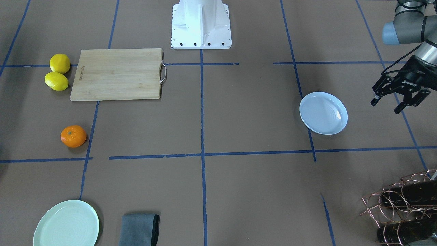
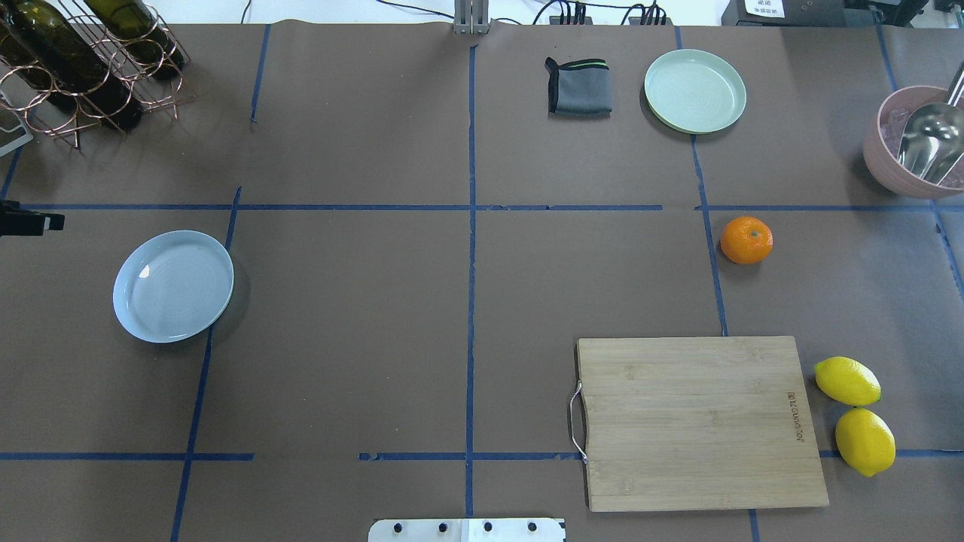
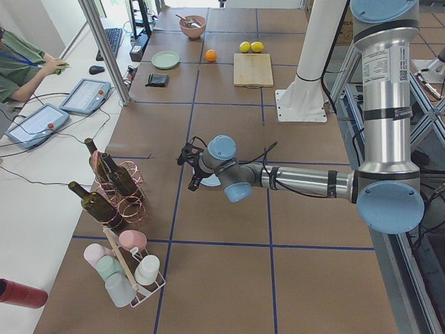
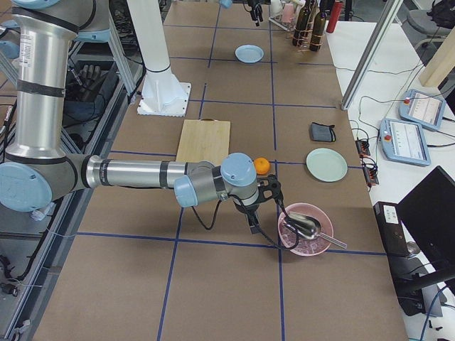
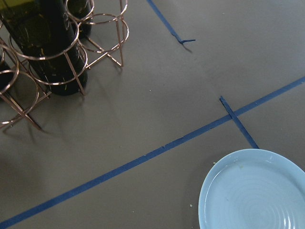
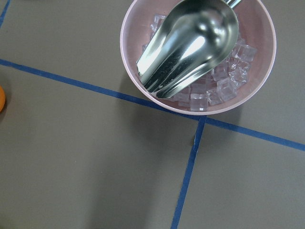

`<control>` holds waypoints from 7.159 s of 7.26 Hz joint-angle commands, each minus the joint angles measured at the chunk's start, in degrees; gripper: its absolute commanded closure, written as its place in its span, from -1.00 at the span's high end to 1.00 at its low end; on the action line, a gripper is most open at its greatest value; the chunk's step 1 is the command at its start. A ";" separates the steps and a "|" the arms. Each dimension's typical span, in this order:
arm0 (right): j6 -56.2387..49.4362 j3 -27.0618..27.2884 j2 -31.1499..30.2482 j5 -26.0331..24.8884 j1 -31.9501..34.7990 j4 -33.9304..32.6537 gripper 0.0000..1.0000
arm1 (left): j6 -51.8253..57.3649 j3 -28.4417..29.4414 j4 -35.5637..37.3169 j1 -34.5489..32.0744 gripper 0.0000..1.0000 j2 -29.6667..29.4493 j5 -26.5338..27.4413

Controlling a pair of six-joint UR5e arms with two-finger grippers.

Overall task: Pick orange to plate
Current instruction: 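Lower the left gripper to the light blue plate's rim and grip it, then slide the light blue plate with the left gripper toward the table center, then withdraw the left arm while the right arm reaches toward the orange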

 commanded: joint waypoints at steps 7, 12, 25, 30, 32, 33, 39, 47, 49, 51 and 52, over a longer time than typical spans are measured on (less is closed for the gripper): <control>0.86 0.02 0.10 0.16 0.00 -0.05 1.00 | -13.51 6.02 -0.24 13.61 0.41 -3.23 12.32; 1.56 -0.07 0.19 0.16 0.00 -0.05 1.00 | -13.51 6.29 -0.24 15.38 -0.66 -3.14 13.55; 2.53 -0.07 0.19 0.16 0.00 0.04 1.00 | -19.66 12.33 19.45 27.49 -1.00 -41.18 20.37; 2.44 -0.42 0.28 0.07 0.00 -0.05 1.00 | -19.57 14.46 19.36 28.47 -0.91 -42.25 20.50; 2.18 -0.51 0.28 0.07 0.00 0.04 1.00 | -19.75 14.37 19.27 28.47 0.72 -42.25 20.49; 1.91 -0.51 0.28 -0.02 0.00 0.12 1.00 | -19.31 13.94 19.27 28.47 1.00 -42.25 20.32; 10.84 0.02 8.52 -0.28 -5.15 5.49 1.00 | 12.55 -3.37 42.44 5.78 1.00 -30.15 -2.61; 20.71 3.27 30.16 -8.01 -25.13 -13.59 1.00 | 54.51 2.95 47.88 -25.75 1.00 -3.24 -17.41; 20.81 3.27 29.72 -10.11 -26.97 -13.59 1.00 | 57.05 1.63 49.95 -28.63 1.00 -1.83 -16.24; 26.49 3.18 26.49 -12.57 -30.31 -12.54 1.00 | 57.16 2.15 50.12 -28.83 1.00 -0.77 -16.33; 27.57 3.27 24.99 -14.76 -32.15 -10.62 1.00 | 57.16 1.81 50.04 -28.83 1.00 -0.42 -16.42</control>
